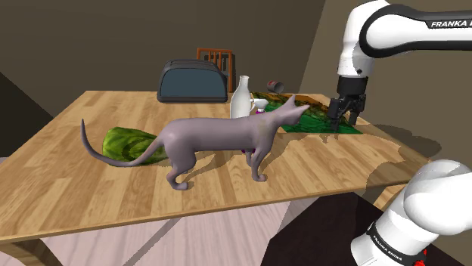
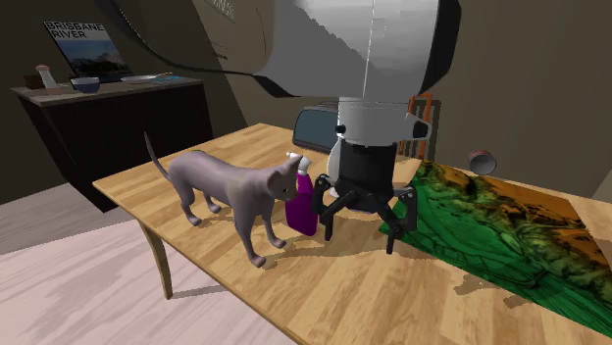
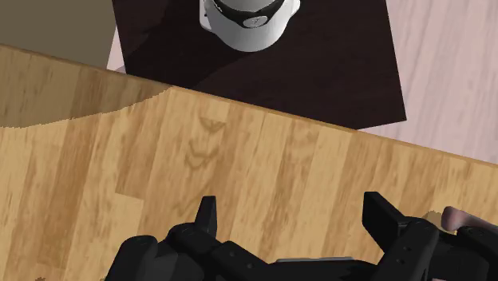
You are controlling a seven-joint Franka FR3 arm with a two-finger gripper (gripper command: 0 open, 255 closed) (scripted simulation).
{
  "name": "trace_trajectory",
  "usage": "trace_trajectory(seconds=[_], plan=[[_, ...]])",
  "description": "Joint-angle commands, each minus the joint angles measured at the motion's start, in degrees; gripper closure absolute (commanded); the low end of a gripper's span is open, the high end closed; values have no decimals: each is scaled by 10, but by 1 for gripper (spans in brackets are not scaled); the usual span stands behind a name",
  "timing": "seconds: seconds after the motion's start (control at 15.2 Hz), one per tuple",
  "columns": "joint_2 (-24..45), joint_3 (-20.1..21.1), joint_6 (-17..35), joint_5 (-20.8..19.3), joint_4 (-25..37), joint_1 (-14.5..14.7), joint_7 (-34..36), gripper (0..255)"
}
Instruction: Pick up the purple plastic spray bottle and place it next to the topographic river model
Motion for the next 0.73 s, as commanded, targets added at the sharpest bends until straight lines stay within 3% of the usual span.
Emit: trace_trajectory(seconds=[0.0, 0.66], plan=[[0, 0, 0, 0, 0, 0, 0, 0], [281, 17, 13, -67, 207, 69, -189, 0]])
